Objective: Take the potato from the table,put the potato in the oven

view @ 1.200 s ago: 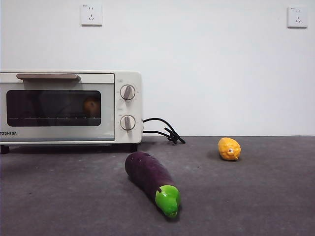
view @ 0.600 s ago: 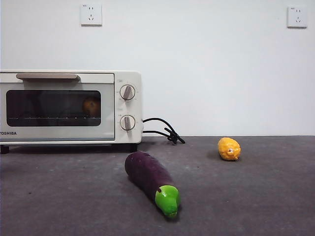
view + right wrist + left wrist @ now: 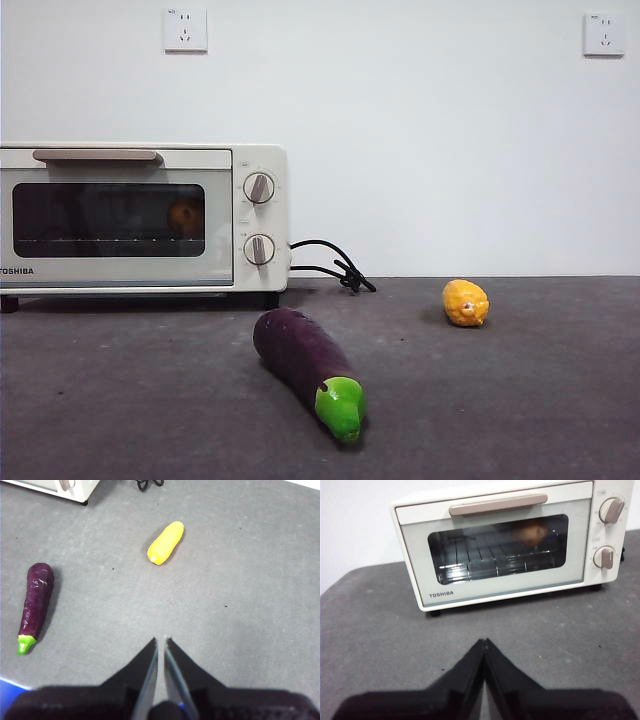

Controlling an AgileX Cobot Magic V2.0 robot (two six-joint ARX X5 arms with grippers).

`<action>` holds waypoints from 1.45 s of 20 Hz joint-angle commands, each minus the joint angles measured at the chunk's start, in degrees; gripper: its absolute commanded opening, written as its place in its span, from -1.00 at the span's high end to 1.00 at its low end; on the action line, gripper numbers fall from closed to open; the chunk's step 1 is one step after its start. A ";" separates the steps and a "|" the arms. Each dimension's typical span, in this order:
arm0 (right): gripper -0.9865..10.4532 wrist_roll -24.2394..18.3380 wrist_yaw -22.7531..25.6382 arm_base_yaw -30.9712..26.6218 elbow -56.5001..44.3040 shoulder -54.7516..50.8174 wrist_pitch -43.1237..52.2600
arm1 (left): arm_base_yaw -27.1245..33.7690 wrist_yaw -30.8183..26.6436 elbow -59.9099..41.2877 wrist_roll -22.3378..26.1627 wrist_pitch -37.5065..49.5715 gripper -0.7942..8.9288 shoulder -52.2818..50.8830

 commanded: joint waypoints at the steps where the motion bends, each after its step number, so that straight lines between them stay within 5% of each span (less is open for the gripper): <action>1: 0.77 -0.02 0.04 0.02 -0.22 0.00 -1.18 | 0.35 -0.20 -1.29 -0.87 -0.74 0.85 -0.55; 29: 0.77 -0.59 1.22 -0.44 -0.26 -0.07 -1.18 | 0.57 0.87 -1.27 -0.11 -3.34 0.84 1.99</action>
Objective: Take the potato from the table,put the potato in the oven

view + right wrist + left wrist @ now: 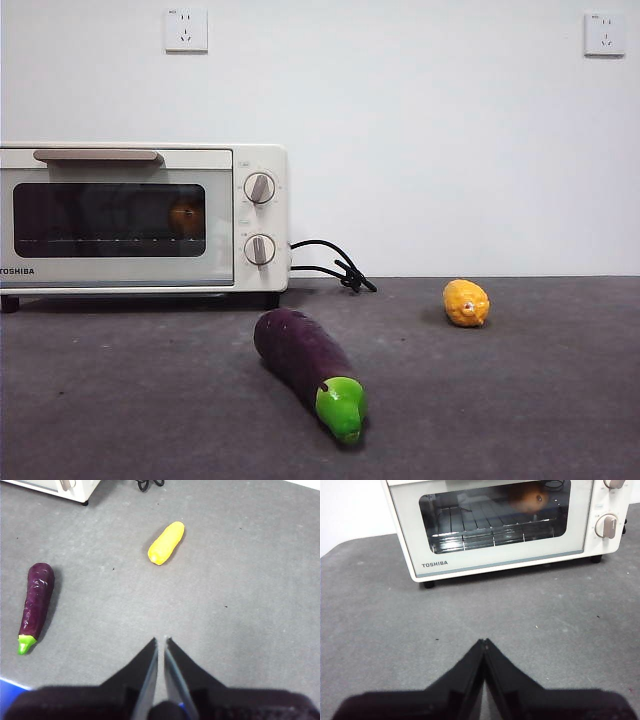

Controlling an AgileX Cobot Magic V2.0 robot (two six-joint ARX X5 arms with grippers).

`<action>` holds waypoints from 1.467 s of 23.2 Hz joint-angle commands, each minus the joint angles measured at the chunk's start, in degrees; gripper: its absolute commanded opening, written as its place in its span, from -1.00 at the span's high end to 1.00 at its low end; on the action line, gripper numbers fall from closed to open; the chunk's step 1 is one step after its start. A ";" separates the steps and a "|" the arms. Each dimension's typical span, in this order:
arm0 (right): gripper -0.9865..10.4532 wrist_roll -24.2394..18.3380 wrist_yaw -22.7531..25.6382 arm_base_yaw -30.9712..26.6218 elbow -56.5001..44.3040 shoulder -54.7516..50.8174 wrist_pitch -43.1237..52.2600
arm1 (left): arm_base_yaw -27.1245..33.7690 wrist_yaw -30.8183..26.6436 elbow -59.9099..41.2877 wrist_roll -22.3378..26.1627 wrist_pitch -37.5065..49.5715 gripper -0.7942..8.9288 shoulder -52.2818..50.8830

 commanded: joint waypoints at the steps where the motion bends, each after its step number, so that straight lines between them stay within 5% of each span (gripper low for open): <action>1: 0.77 1.29 1.92 -1.42 -0.28 -0.11 -1.16 | 0.17 0.17 -0.59 0.22 0.28 0.85 0.42; 4: 0.77 4.61 2.82 -7.65 -1.99 -0.09 5.66 | 0.17 0.20 -0.59 0.22 0.28 0.84 0.83; 7: 0.77 -5.22 -0.48 -18.51 -8.28 -1.44 28.02 | 0.17 0.17 -0.59 0.24 0.28 0.85 0.85; 10: 0.77 -19.06 -22.14 -29.31 -18.64 -4.39 54.40 | 0.17 0.17 -0.59 0.22 0.28 0.84 0.94; 12: 0.77 -22.36 -36.79 -36.24 -26.56 -6.62 68.57 | 0.17 0.22 -0.59 0.22 0.28 0.85 0.94; 14: 0.77 -22.38 -42.69 -42.42 -34.21 -9.62 78.18 | 0.17 0.17 -0.59 0.22 0.28 0.85 0.94; 27: 0.77 -22.84 -42.97 -63.41 -53.70 -29.81 78.34 | 0.17 0.20 -0.59 0.22 0.28 0.85 0.94; 34: 0.77 -23.02 -41.48 -68.35 -58.58 -35.76 70.29 | 0.17 0.20 -0.59 0.22 0.28 0.85 0.94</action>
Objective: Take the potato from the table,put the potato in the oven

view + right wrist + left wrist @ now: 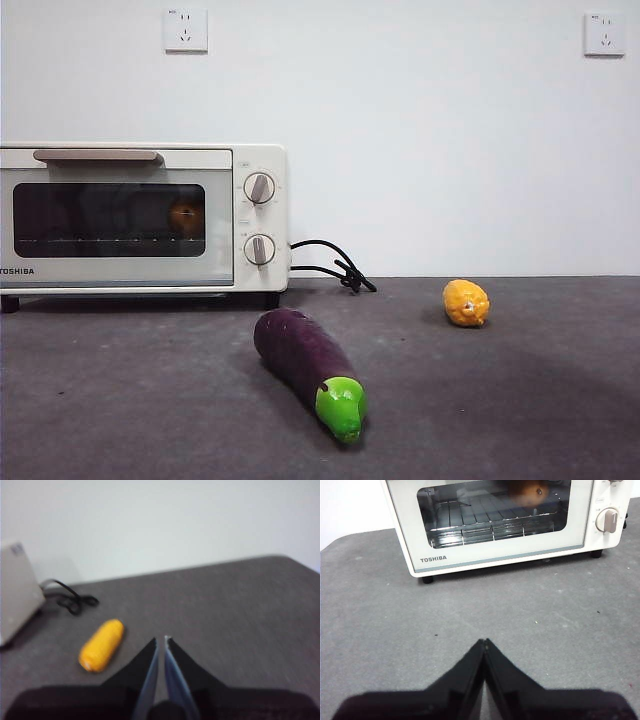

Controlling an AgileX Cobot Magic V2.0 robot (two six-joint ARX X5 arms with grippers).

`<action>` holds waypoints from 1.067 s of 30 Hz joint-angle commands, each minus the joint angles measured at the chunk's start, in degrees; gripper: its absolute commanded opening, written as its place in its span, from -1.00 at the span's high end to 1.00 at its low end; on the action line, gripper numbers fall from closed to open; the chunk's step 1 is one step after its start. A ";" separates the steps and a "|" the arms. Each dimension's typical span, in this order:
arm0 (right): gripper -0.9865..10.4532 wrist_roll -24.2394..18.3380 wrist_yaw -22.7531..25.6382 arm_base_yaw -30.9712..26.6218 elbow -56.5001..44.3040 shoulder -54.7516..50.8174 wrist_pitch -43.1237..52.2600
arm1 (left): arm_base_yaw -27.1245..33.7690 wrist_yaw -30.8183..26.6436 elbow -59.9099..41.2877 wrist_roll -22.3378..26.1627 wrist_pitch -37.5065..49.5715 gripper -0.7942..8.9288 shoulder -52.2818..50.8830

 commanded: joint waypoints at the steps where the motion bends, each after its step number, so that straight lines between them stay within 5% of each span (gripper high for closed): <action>1: 0.77 -0.61 1.42 -0.90 -1.64 -1.84 -2.12 | 0.17 0.20 -0.59 0.22 0.28 0.85 -0.02; 12: 0.77 -1.01 0.61 -1.05 -8.28 -6.14 -5.40 | 0.17 0.20 -0.59 0.22 0.28 0.85 0.04; 19: 0.77 -6.47 0.50 -1.05 -8.33 -6.16 -5.18 | 0.17 0.20 -0.59 0.22 0.26 0.85 0.39; 32: 0.77 -6.38 0.98 -0.90 -8.41 -6.16 -4.68 | 0.17 0.22 -0.59 0.24 0.26 0.84 0.39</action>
